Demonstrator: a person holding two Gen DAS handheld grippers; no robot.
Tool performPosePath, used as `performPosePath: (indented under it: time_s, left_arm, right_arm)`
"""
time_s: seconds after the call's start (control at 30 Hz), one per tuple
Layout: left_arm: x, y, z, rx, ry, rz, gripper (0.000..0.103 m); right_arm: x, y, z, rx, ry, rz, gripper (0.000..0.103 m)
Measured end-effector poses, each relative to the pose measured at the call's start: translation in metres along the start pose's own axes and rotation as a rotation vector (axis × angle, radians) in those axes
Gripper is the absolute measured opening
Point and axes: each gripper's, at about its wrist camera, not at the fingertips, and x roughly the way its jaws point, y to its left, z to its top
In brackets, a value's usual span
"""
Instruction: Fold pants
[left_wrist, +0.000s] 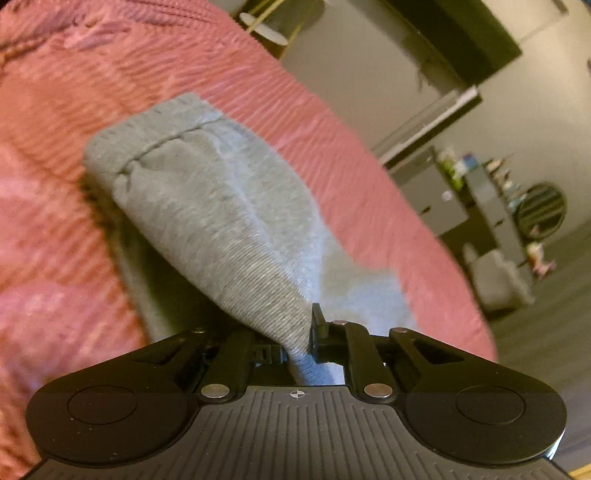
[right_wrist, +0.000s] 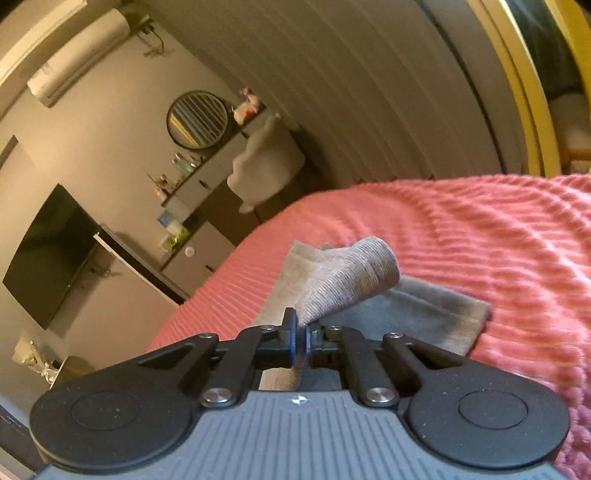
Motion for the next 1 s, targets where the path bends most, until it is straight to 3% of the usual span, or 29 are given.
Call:
performPosePath:
  time_s: [0.07,0.13,0.2,0.27,0.3,0.37,0.4,0.5,0.53,0.6,0.73,0.8,0.87,0.93,1.0]
  left_arm:
    - [0.017,0.018,-0.002,-0.037,0.078,0.092,0.018]
    - [0.029,0.037,0.001,-0.195,0.140,0.154,0.020]
    - [0.019,0.047,0.002,-0.288,0.082,0.145,0.027]
    - [0.004,0.041,0.004,-0.266,0.010,0.226,0.054]
    - [-0.003,0.036,0.004,-0.239,-0.032,0.296,0.059]
    - [-0.016,0.022,0.003,-0.176,-0.116,0.377,0.061]
    - [-0.020,0.015,0.002,-0.147,-0.149,0.391,0.062]
    - [-0.024,-0.015,-0.006,-0.058,-0.229,0.367,0.070]
    - [-0.018,-0.028,-0.010,-0.013,-0.226,0.342,0.078]
    - [0.004,-0.049,-0.019,0.052,-0.179,0.301,0.081]
    - [0.056,-0.065,-0.043,0.046,-0.007,0.229,0.081]
    - [0.078,-0.064,-0.052,0.079,0.054,0.222,0.080]
    - [0.086,-0.063,-0.052,0.140,0.056,0.238,0.079]
    - [0.084,-0.066,-0.050,0.136,0.037,0.238,0.080]
    - [0.083,-0.059,-0.047,0.090,0.027,0.223,0.080]
  right_arm:
    - [-0.001,-0.008,-0.007,-0.014,0.006,-0.058,0.005]
    - [0.016,-0.018,-0.018,-0.056,0.090,-0.179,0.006]
    - [0.030,-0.024,-0.033,-0.124,0.170,-0.331,0.012]
    - [0.020,-0.024,-0.038,-0.137,0.123,-0.332,0.022]
    - [0.015,-0.023,-0.038,-0.139,0.103,-0.349,0.026]
    - [0.006,-0.019,-0.034,-0.148,0.064,-0.405,0.037]
    - [0.001,-0.015,-0.031,-0.151,0.043,-0.426,0.037]
    - [-0.008,0.001,-0.026,-0.184,-0.008,-0.368,0.037]
    - [-0.008,0.012,-0.026,-0.212,-0.019,-0.324,0.037]
    - [-0.003,0.028,-0.030,-0.250,0.006,-0.234,0.038]
    - [0.032,0.043,-0.053,-0.283,0.209,-0.024,0.043]
    - [0.050,0.039,-0.064,-0.294,0.320,0.016,0.048]
    - [0.061,0.028,-0.066,-0.283,0.357,0.017,0.049]
    - [0.060,0.014,-0.056,-0.267,0.300,0.012,0.049]
    - [0.061,0.003,-0.037,-0.274,0.212,-0.160,0.050]
